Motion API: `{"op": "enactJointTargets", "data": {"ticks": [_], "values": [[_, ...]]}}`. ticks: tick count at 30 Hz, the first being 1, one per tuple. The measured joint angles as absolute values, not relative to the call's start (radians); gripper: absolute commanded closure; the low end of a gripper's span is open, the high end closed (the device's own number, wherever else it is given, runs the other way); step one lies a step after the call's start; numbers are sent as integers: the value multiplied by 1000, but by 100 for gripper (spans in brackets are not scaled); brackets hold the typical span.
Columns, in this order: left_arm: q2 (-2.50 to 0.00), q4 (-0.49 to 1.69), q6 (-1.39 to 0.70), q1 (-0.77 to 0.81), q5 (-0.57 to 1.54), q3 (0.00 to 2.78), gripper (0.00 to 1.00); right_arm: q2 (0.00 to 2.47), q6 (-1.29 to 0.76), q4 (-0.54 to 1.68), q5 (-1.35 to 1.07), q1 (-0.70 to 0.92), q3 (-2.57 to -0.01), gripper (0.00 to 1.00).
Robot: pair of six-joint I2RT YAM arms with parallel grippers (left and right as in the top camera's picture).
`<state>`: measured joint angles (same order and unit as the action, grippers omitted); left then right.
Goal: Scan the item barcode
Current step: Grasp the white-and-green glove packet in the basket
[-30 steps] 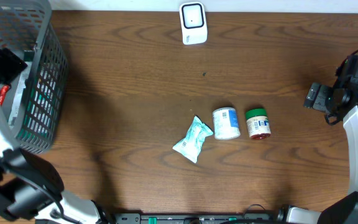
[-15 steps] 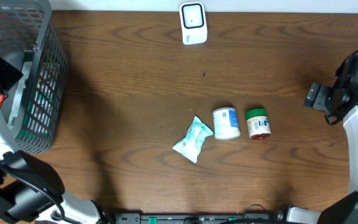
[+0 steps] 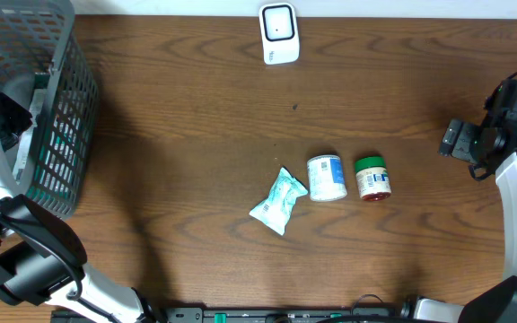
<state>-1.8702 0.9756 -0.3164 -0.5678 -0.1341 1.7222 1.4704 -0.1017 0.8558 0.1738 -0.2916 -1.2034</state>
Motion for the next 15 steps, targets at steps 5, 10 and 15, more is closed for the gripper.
{"op": "enactJointTargets", "data": {"ticks": [5,10,15], "values": [[-1870,976,-317,-568,-134,1722,52,1470,-102,856,173,-292,-1203,1],[-1870,969,-318,-570,-134,1722,26,1470,-102,856,174,-292,-1203,1],[-1870,969,-317,-604,-134,1722,25,1470,-102,856,173,-292,-1203,1]]}}
